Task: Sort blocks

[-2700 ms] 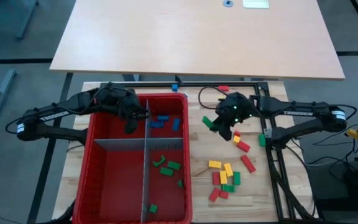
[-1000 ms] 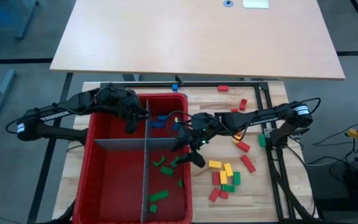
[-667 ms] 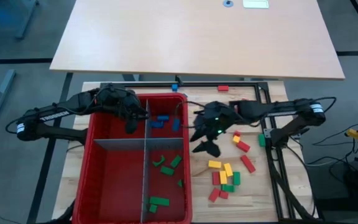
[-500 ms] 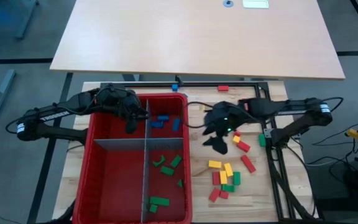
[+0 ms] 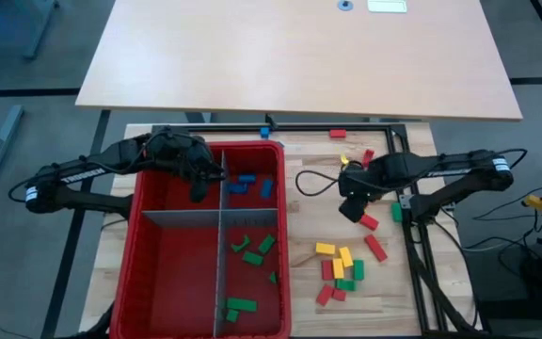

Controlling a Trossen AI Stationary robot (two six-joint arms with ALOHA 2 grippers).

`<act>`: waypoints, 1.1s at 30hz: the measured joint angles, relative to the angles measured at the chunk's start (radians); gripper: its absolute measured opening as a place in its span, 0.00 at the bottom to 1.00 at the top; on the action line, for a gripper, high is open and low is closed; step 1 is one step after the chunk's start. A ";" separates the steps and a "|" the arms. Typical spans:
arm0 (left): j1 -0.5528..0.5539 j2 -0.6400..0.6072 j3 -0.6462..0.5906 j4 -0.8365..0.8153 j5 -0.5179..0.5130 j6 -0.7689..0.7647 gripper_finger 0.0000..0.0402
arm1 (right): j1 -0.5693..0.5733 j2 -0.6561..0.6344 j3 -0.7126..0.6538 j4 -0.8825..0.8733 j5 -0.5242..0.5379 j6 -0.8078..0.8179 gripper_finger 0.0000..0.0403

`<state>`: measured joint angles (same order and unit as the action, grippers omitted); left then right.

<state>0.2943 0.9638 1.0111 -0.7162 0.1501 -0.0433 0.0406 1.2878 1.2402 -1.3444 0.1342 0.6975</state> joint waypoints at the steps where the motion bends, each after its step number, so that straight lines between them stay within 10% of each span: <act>1: 0.000 0.000 0.000 0.001 0.000 0.000 0.26 | 0.000 -0.003 -0.023 -0.011 -0.001 0.030 0.31; 11: 0.000 0.000 0.000 0.008 0.000 0.000 0.26 | -0.035 -0.012 -0.264 -0.067 -0.022 0.237 0.02; 33: 0.000 0.000 -0.009 0.028 0.000 0.000 0.26 | -0.117 0.149 -0.401 -0.195 -0.165 0.061 0.00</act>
<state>0.2939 0.9637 1.0023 -0.6877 0.1497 -0.0433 -0.0769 1.4370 0.8394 -1.5396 -0.0306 0.7581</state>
